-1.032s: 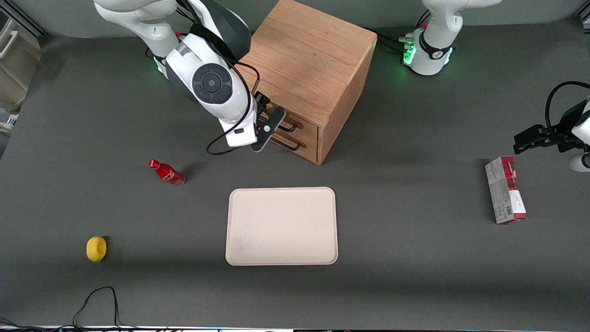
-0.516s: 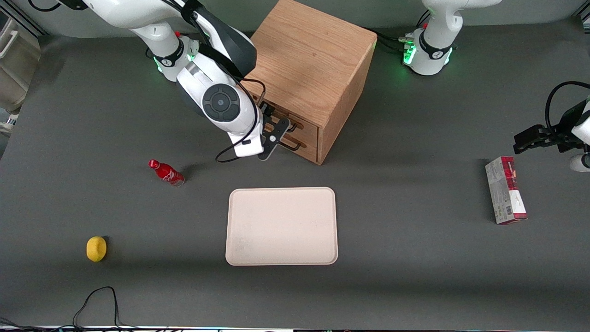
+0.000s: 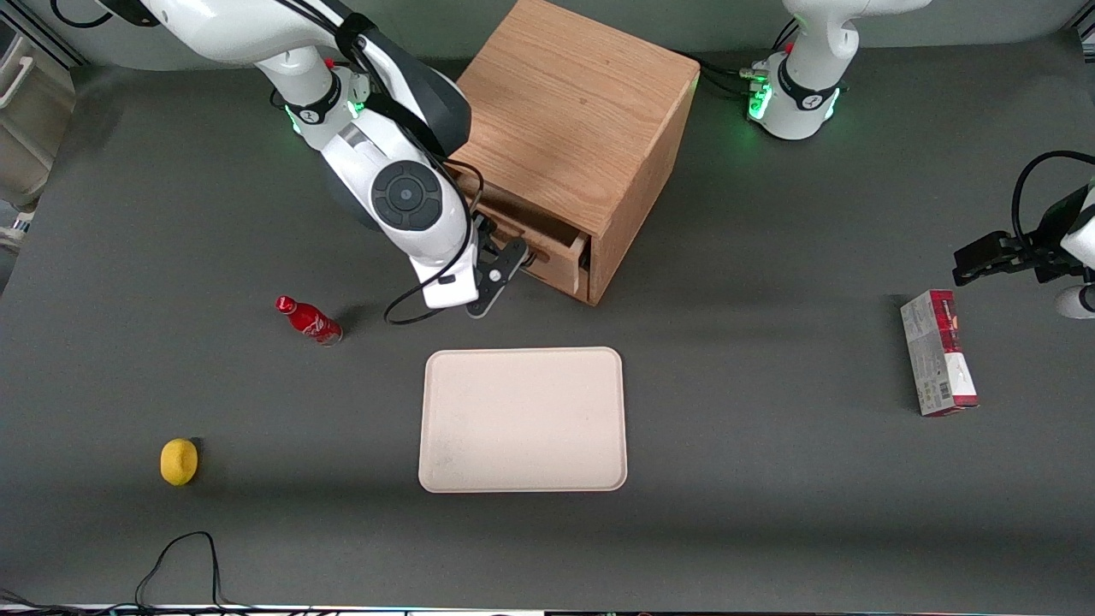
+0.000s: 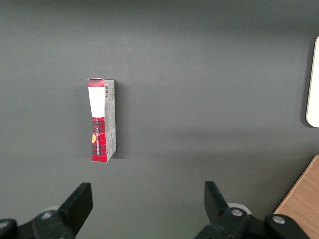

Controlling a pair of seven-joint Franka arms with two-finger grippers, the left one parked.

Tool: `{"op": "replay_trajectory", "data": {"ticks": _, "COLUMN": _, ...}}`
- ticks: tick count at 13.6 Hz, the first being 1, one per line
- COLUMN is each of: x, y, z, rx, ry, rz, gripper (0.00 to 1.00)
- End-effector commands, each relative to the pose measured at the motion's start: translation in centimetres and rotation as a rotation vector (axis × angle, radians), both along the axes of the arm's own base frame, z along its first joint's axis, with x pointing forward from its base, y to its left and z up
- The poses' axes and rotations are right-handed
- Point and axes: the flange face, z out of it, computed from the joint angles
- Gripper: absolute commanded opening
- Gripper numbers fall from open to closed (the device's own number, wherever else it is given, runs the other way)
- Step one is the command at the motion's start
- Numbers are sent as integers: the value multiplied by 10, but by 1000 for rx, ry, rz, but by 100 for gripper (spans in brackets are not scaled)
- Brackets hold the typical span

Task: Open upper drawer
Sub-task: 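Pull the upper drawer out by its handle with the right gripper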

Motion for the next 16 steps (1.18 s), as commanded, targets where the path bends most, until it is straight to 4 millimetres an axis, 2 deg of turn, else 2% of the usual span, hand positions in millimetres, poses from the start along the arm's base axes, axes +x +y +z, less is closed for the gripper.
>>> {"op": "replay_trajectory", "data": {"ticks": 1, "x": 36, "y": -25, "z": 15, "rx": -6, "ry": -56, "rz": -31, "gripper": 100}}
{"op": "replay_trajectory", "data": {"ticks": 4, "x": 63, "y": -57, "z": 27, "rx": -11, "ry": -98, "rz": -95, "gripper": 100}}
{"op": "replay_trajectory", "data": {"ticks": 7, "x": 86, "y": -83, "z": 26, "rx": -22, "ry": -118, "rz": -145, "gripper": 100}}
{"op": "replay_trajectory", "data": {"ticks": 9, "x": 92, "y": -87, "z": 41, "rx": -10, "ry": -146, "rz": -169, "gripper": 100}}
{"op": "replay_trajectory", "data": {"ticks": 10, "x": 96, "y": -94, "z": 52, "rx": -11, "ry": -163, "rz": -184, "gripper": 100}}
{"op": "replay_trajectory", "data": {"ticks": 13, "x": 126, "y": -164, "z": 77, "rx": -79, "ry": -244, "rz": -294, "gripper": 100}}
{"op": "replay_trajectory", "data": {"ticks": 14, "x": 134, "y": -179, "z": 90, "rx": -80, "ry": -273, "rz": -322, "gripper": 100}}
{"op": "replay_trajectory", "data": {"ticks": 16, "x": 134, "y": -182, "z": 127, "rx": -60, "ry": -337, "rz": -335, "gripper": 100}}
